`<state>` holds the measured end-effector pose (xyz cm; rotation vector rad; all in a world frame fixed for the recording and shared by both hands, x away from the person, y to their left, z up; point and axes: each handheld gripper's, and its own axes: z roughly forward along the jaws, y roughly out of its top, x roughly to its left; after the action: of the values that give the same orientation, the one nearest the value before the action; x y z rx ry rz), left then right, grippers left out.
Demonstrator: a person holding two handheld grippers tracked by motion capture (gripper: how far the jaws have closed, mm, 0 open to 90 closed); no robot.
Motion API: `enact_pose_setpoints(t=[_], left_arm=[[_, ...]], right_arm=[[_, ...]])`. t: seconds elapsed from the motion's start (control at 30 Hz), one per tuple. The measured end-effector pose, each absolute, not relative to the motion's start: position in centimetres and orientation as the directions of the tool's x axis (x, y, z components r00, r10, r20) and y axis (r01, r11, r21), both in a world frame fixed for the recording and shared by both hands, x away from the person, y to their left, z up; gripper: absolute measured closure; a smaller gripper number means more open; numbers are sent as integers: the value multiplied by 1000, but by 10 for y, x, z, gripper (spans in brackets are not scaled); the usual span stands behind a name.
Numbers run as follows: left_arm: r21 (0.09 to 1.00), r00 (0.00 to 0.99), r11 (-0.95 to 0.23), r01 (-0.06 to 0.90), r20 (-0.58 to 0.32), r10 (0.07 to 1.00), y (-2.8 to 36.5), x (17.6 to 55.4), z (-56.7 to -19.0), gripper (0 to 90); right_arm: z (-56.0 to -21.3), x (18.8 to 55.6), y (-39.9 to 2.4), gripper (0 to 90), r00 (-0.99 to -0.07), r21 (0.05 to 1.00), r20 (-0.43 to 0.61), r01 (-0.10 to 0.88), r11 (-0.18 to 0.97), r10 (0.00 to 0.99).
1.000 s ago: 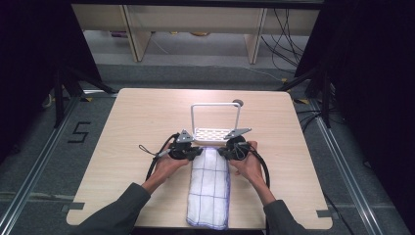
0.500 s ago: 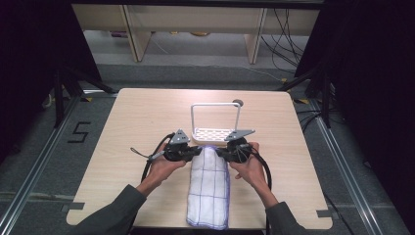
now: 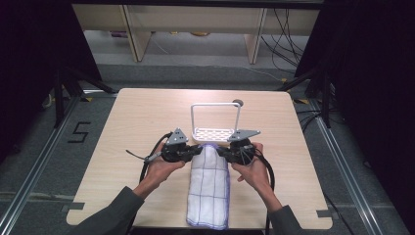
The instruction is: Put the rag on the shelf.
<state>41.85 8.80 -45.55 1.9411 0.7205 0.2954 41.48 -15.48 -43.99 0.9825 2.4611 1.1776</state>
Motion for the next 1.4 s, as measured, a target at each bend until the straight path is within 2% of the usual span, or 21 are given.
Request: enact_pose_setpoints(t=[0.5, 0.6, 0.67, 0.7, 1.03, 1.07, 1.4], left_arm=[[891, 812, -303, 338, -113, 572, 87, 409, -434, 839], [898, 818, -292, 329, -117, 563, 88, 407, -430, 838], [900, 817, -292, 325, -112, 565, 89, 405, -425, 838], [903, 821, -286, 319, -113, 560, 90, 405, -422, 838], [934, 839, -229, 273, -115, 532, 93, 400, -385, 841], [937, 838, -225, 269, -112, 534, 93, 401, -381, 841], [950, 830, -217, 226, -71, 553, 94, 410, -338, 842]], right_arm=[[-420, 405, -161, 848, -754, 802, 46, 419, 426, 655], [-415, 400, -160, 849, -737, 801, 69, 443, 403, 673], [-410, 401, -161, 849, -760, 811, 22, 394, 432, 650], [-408, 398, -160, 849, -745, 809, 48, 420, 411, 666], [-371, 389, -163, 853, -764, 846, 6, 347, 404, 645], [-365, 389, -164, 853, -773, 849, -26, 317, 422, 634], [-320, 401, -160, 857, -758, 863, -53, 293, 412, 651]])
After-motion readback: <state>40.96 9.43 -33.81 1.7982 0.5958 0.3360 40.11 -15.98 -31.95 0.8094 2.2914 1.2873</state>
